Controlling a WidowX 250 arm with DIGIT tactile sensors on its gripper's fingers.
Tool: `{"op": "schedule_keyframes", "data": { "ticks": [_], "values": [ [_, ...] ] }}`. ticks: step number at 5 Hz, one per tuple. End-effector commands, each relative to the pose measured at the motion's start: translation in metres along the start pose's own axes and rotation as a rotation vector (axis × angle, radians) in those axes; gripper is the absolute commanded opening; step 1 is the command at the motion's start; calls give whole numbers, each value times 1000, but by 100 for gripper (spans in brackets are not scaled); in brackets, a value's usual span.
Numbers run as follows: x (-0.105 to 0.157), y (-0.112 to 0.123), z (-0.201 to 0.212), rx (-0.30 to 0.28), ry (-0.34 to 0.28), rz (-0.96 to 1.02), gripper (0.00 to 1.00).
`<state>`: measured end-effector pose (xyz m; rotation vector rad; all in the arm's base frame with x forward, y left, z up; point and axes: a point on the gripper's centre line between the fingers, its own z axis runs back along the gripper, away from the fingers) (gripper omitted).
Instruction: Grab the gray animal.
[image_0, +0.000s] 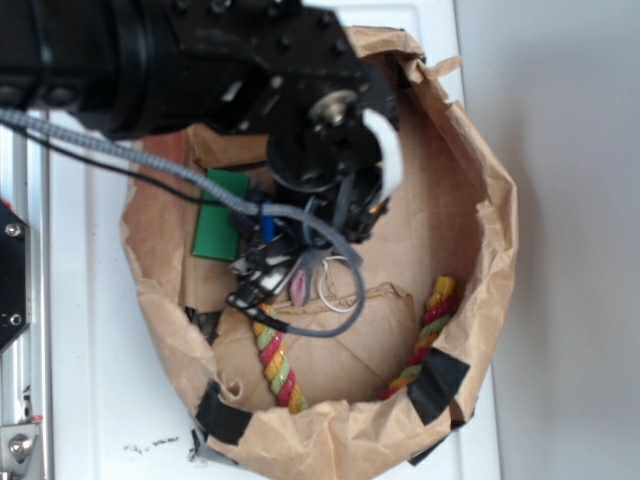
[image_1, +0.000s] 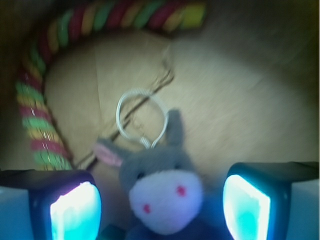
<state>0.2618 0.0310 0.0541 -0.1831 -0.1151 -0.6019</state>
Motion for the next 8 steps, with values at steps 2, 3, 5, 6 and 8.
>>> {"op": "schedule_keyframes", "data": {
  "ticks": [2,3,5,6,8],
  "values": [
    [-9,1,-36,28,-11,4,100],
    [-12,1,-53,77,-3,26,20],
    [-13,0,-51,97,-18,30,18],
    [-14,-2,-24,61,-44,63,0],
    [-14,-14,49,0,-129,127,0]
  ]
}}
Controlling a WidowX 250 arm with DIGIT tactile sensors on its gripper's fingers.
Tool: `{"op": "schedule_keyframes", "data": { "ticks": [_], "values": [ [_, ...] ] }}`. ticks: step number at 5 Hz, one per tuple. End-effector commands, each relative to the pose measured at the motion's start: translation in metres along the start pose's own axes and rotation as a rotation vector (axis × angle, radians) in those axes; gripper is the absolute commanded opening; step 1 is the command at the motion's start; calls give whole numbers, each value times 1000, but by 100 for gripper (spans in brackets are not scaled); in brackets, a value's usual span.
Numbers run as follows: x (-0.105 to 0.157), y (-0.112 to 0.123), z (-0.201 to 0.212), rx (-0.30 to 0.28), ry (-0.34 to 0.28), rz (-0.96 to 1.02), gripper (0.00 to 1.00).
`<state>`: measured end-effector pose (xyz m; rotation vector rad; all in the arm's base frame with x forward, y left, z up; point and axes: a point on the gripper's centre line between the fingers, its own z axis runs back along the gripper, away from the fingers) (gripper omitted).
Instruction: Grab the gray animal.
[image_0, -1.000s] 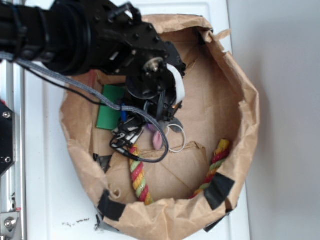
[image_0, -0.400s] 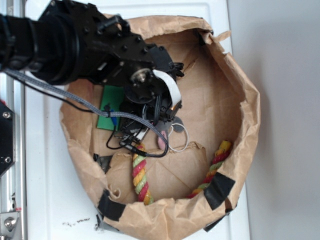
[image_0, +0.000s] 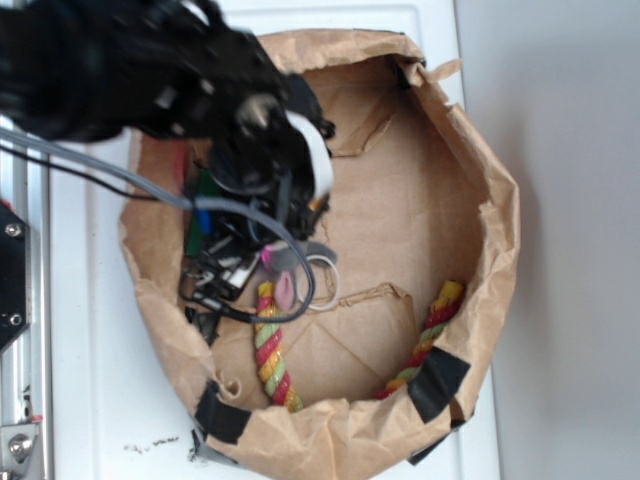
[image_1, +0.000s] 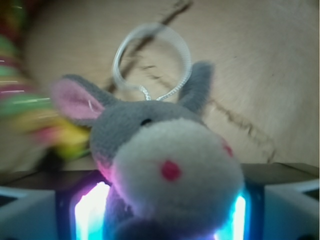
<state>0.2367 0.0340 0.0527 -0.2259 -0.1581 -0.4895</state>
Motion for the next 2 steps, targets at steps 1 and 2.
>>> {"op": "schedule_keyframes", "data": {
  "ticks": [1,2],
  "values": [
    [15,-8,68,3,-75,53,0],
    [16,-9,69,13,-95,71,0]
  ]
}}
